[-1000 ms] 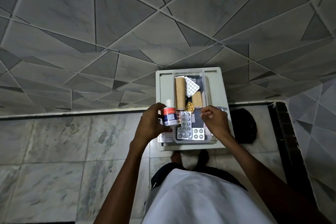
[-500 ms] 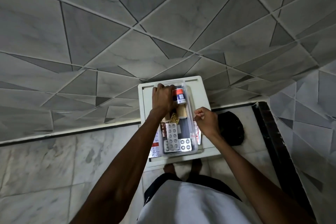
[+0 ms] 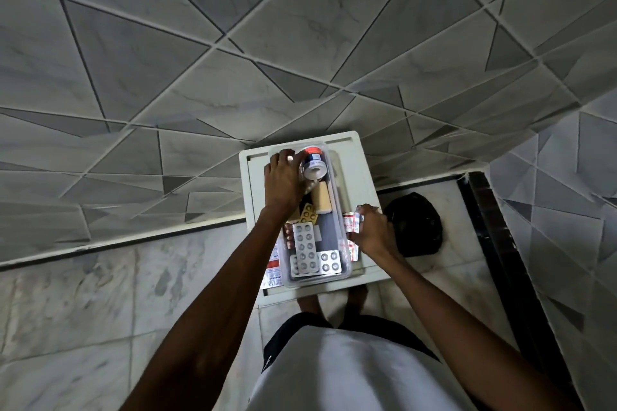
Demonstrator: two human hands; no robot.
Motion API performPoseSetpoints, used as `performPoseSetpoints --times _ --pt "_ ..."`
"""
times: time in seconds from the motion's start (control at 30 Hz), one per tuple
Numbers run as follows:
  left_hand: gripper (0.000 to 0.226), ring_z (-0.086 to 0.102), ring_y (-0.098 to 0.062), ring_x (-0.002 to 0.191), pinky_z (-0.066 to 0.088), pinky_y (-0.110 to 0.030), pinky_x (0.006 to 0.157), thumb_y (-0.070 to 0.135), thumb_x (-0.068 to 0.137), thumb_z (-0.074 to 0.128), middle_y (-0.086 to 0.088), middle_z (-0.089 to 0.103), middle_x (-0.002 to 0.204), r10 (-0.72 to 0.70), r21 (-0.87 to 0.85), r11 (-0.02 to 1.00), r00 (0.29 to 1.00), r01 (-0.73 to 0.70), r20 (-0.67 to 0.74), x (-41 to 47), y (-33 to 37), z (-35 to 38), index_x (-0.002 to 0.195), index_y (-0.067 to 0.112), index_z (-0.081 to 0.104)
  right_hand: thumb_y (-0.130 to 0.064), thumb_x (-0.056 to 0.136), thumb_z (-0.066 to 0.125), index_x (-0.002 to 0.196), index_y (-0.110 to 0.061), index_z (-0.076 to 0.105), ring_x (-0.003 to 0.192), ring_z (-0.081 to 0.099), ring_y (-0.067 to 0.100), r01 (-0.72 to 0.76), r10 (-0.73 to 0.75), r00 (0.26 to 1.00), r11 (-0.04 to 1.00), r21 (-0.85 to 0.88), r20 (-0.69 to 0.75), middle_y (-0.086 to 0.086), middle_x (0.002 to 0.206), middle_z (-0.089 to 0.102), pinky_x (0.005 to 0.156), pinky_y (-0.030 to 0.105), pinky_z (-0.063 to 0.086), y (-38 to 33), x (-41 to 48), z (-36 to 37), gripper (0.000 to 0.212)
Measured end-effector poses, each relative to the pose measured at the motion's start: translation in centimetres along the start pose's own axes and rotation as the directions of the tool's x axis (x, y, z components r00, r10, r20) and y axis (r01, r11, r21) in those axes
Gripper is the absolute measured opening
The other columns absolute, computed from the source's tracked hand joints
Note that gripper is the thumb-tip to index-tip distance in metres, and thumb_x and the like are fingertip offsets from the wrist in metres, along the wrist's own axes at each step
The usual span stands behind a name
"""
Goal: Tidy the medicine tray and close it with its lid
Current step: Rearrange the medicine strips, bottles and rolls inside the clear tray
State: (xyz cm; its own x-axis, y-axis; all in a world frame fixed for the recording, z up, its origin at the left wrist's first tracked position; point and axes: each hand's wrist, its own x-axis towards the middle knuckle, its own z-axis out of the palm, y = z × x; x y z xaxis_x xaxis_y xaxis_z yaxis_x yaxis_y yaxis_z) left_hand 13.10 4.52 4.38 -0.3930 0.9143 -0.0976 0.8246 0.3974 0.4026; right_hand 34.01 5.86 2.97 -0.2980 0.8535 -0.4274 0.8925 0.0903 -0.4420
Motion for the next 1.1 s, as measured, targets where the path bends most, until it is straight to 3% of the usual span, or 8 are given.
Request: performPoseSetpoints --times 0.2,0.3,0.37,0.63,0.83,0.93,1.0,1.1 --pt "0.068 0.045 -0.037 0.124 0.042 -0.044 0.1 0.019 0.075 0.071 -0.019 0.042 0.142 -0.252 -0.215 0.952 0.957 0.218 -0.145 -3.7 -0.8 -1.1 0.136 0.01 0.044 -0.014 0.076 0.071 0.092 -0.015 0.069 0.096 0.068 0.032 -0.174 0.206 0.974 0.946 0.275 -0.095 0.011 0.099 0.073 0.075 0.029 0.051 -1.4 0.5 -1.6 0.016" --pt "0.06 0.06 -0.035 0.107 0.05 -0.038 0.088 0.017 0.081 0.067 -0.02 0.05 0.132 -0.338 -0.387 0.88 0.936 0.276 -0.102 -5.2 -2.5 -0.5 0.136 0.009 0.044 -0.011 0.081 0.067 0.094 -0.018 0.07 0.087 0.07 0.03 -0.075 0.152 0.966 0.939 0.336 -0.21 0.01 0.091 0.075 0.071 0.027 0.05 -3.1 0.5 -3.5 0.016" --pt "0.048 0.068 -0.031 0.096 0.048 -0.028 0.08 0.017 0.084 0.065 -0.019 0.065 0.118 -0.379 -0.453 0.836 0.923 0.31 -0.069 -5.8 -3.1 -0.6 0.129 0.007 0.051 -0.008 0.079 0.07 0.095 -0.017 0.07 0.081 0.071 0.028 0.036 0.05 0.977 0.919 0.393 -0.205 0.01 0.085 0.076 0.073 0.036 0.057 -4.6 0.7 -3.7 0.018" --pt "0.033 0.071 -0.032 0.091 0.049 -0.024 0.075 0.011 0.088 0.06 -0.022 0.072 0.106 -0.347 -0.535 0.806 0.935 0.253 -0.08 -7.1 -3.2 -0.5 0.121 0.004 0.059 -0.005 0.08 0.065 0.102 -0.007 0.071 0.095 0.068 0.036 0.101 -0.096 0.989 0.994 0.046 -0.112 0.019 0.107 0.071 0.077 0.035 0.056 -10.1 2.5 0.8 0.022" --pt "0.034 0.072 -0.031 0.086 0.059 -0.036 0.076 0.02 0.09 0.059 -0.019 0.073 0.102 -0.339 -0.566 0.796 0.933 0.216 -0.122 -8.2 -3.5 0.3 0.122 0.007 0.058 -0.002 0.084 0.058 0.106 -0.009 0.071 0.097 0.067 0.039 0.091 -0.076 0.974 0.994 0.06 -0.214 0.019 0.107 0.071 0.08 0.038 0.055 -9.4 2.0 -0.3 0.027" --pt "0.038 0.073 -0.026 0.083 0.06 -0.037 0.073 0.031 0.093 0.057 -0.015 0.074 0.1 -0.312 -0.578 0.803 0.929 0.146 -0.199 -9.3 -3.6 1.0 0.124 0.009 0.059 -0.002 0.083 0.055 0.096 -0.011 0.069 0.094 0.068 0.033 0.049 0.023 0.945 0.976 0.211 -0.326 0.014 0.1 0.073 0.075 0.03 0.052 -6.0 1.3 -1.3 0.021" --pt "0.038 0.072 -0.024 0.083 0.06 -0.038 0.073 0.034 0.093 0.056 -0.014 0.075 0.1 -0.319 -0.575 0.807 0.919 0.135 -0.232 -9.7 -3.6 1.4 0.125 0.012 0.06 -0.005 0.083 0.061 0.104 -0.01 0.065 0.1 0.065 0.035 -0.062 0.153 0.934 0.96 0.273 -0.323 0.016 0.111 0.067 0.078 0.031 0.049 -3.4 0.9 -1.5 0.022" --pt "0.037 0.072 -0.024 0.085 0.06 -0.038 0.074 0.033 0.094 0.056 -0.014 0.074 0.102 -0.324 -0.589 0.799 0.914 0.125 -0.246 -10.0 -3.3 1.5 0.125 0.012 0.06 -0.022 0.076 0.074 0.121 -0.003 0.051 0.11 0.058 0.042 -0.251 0.278 0.944 0.955 0.158 -0.176 0.023 0.125 0.053 0.085 0.041 0.049 -0.3 0.8 -0.6 0.054"
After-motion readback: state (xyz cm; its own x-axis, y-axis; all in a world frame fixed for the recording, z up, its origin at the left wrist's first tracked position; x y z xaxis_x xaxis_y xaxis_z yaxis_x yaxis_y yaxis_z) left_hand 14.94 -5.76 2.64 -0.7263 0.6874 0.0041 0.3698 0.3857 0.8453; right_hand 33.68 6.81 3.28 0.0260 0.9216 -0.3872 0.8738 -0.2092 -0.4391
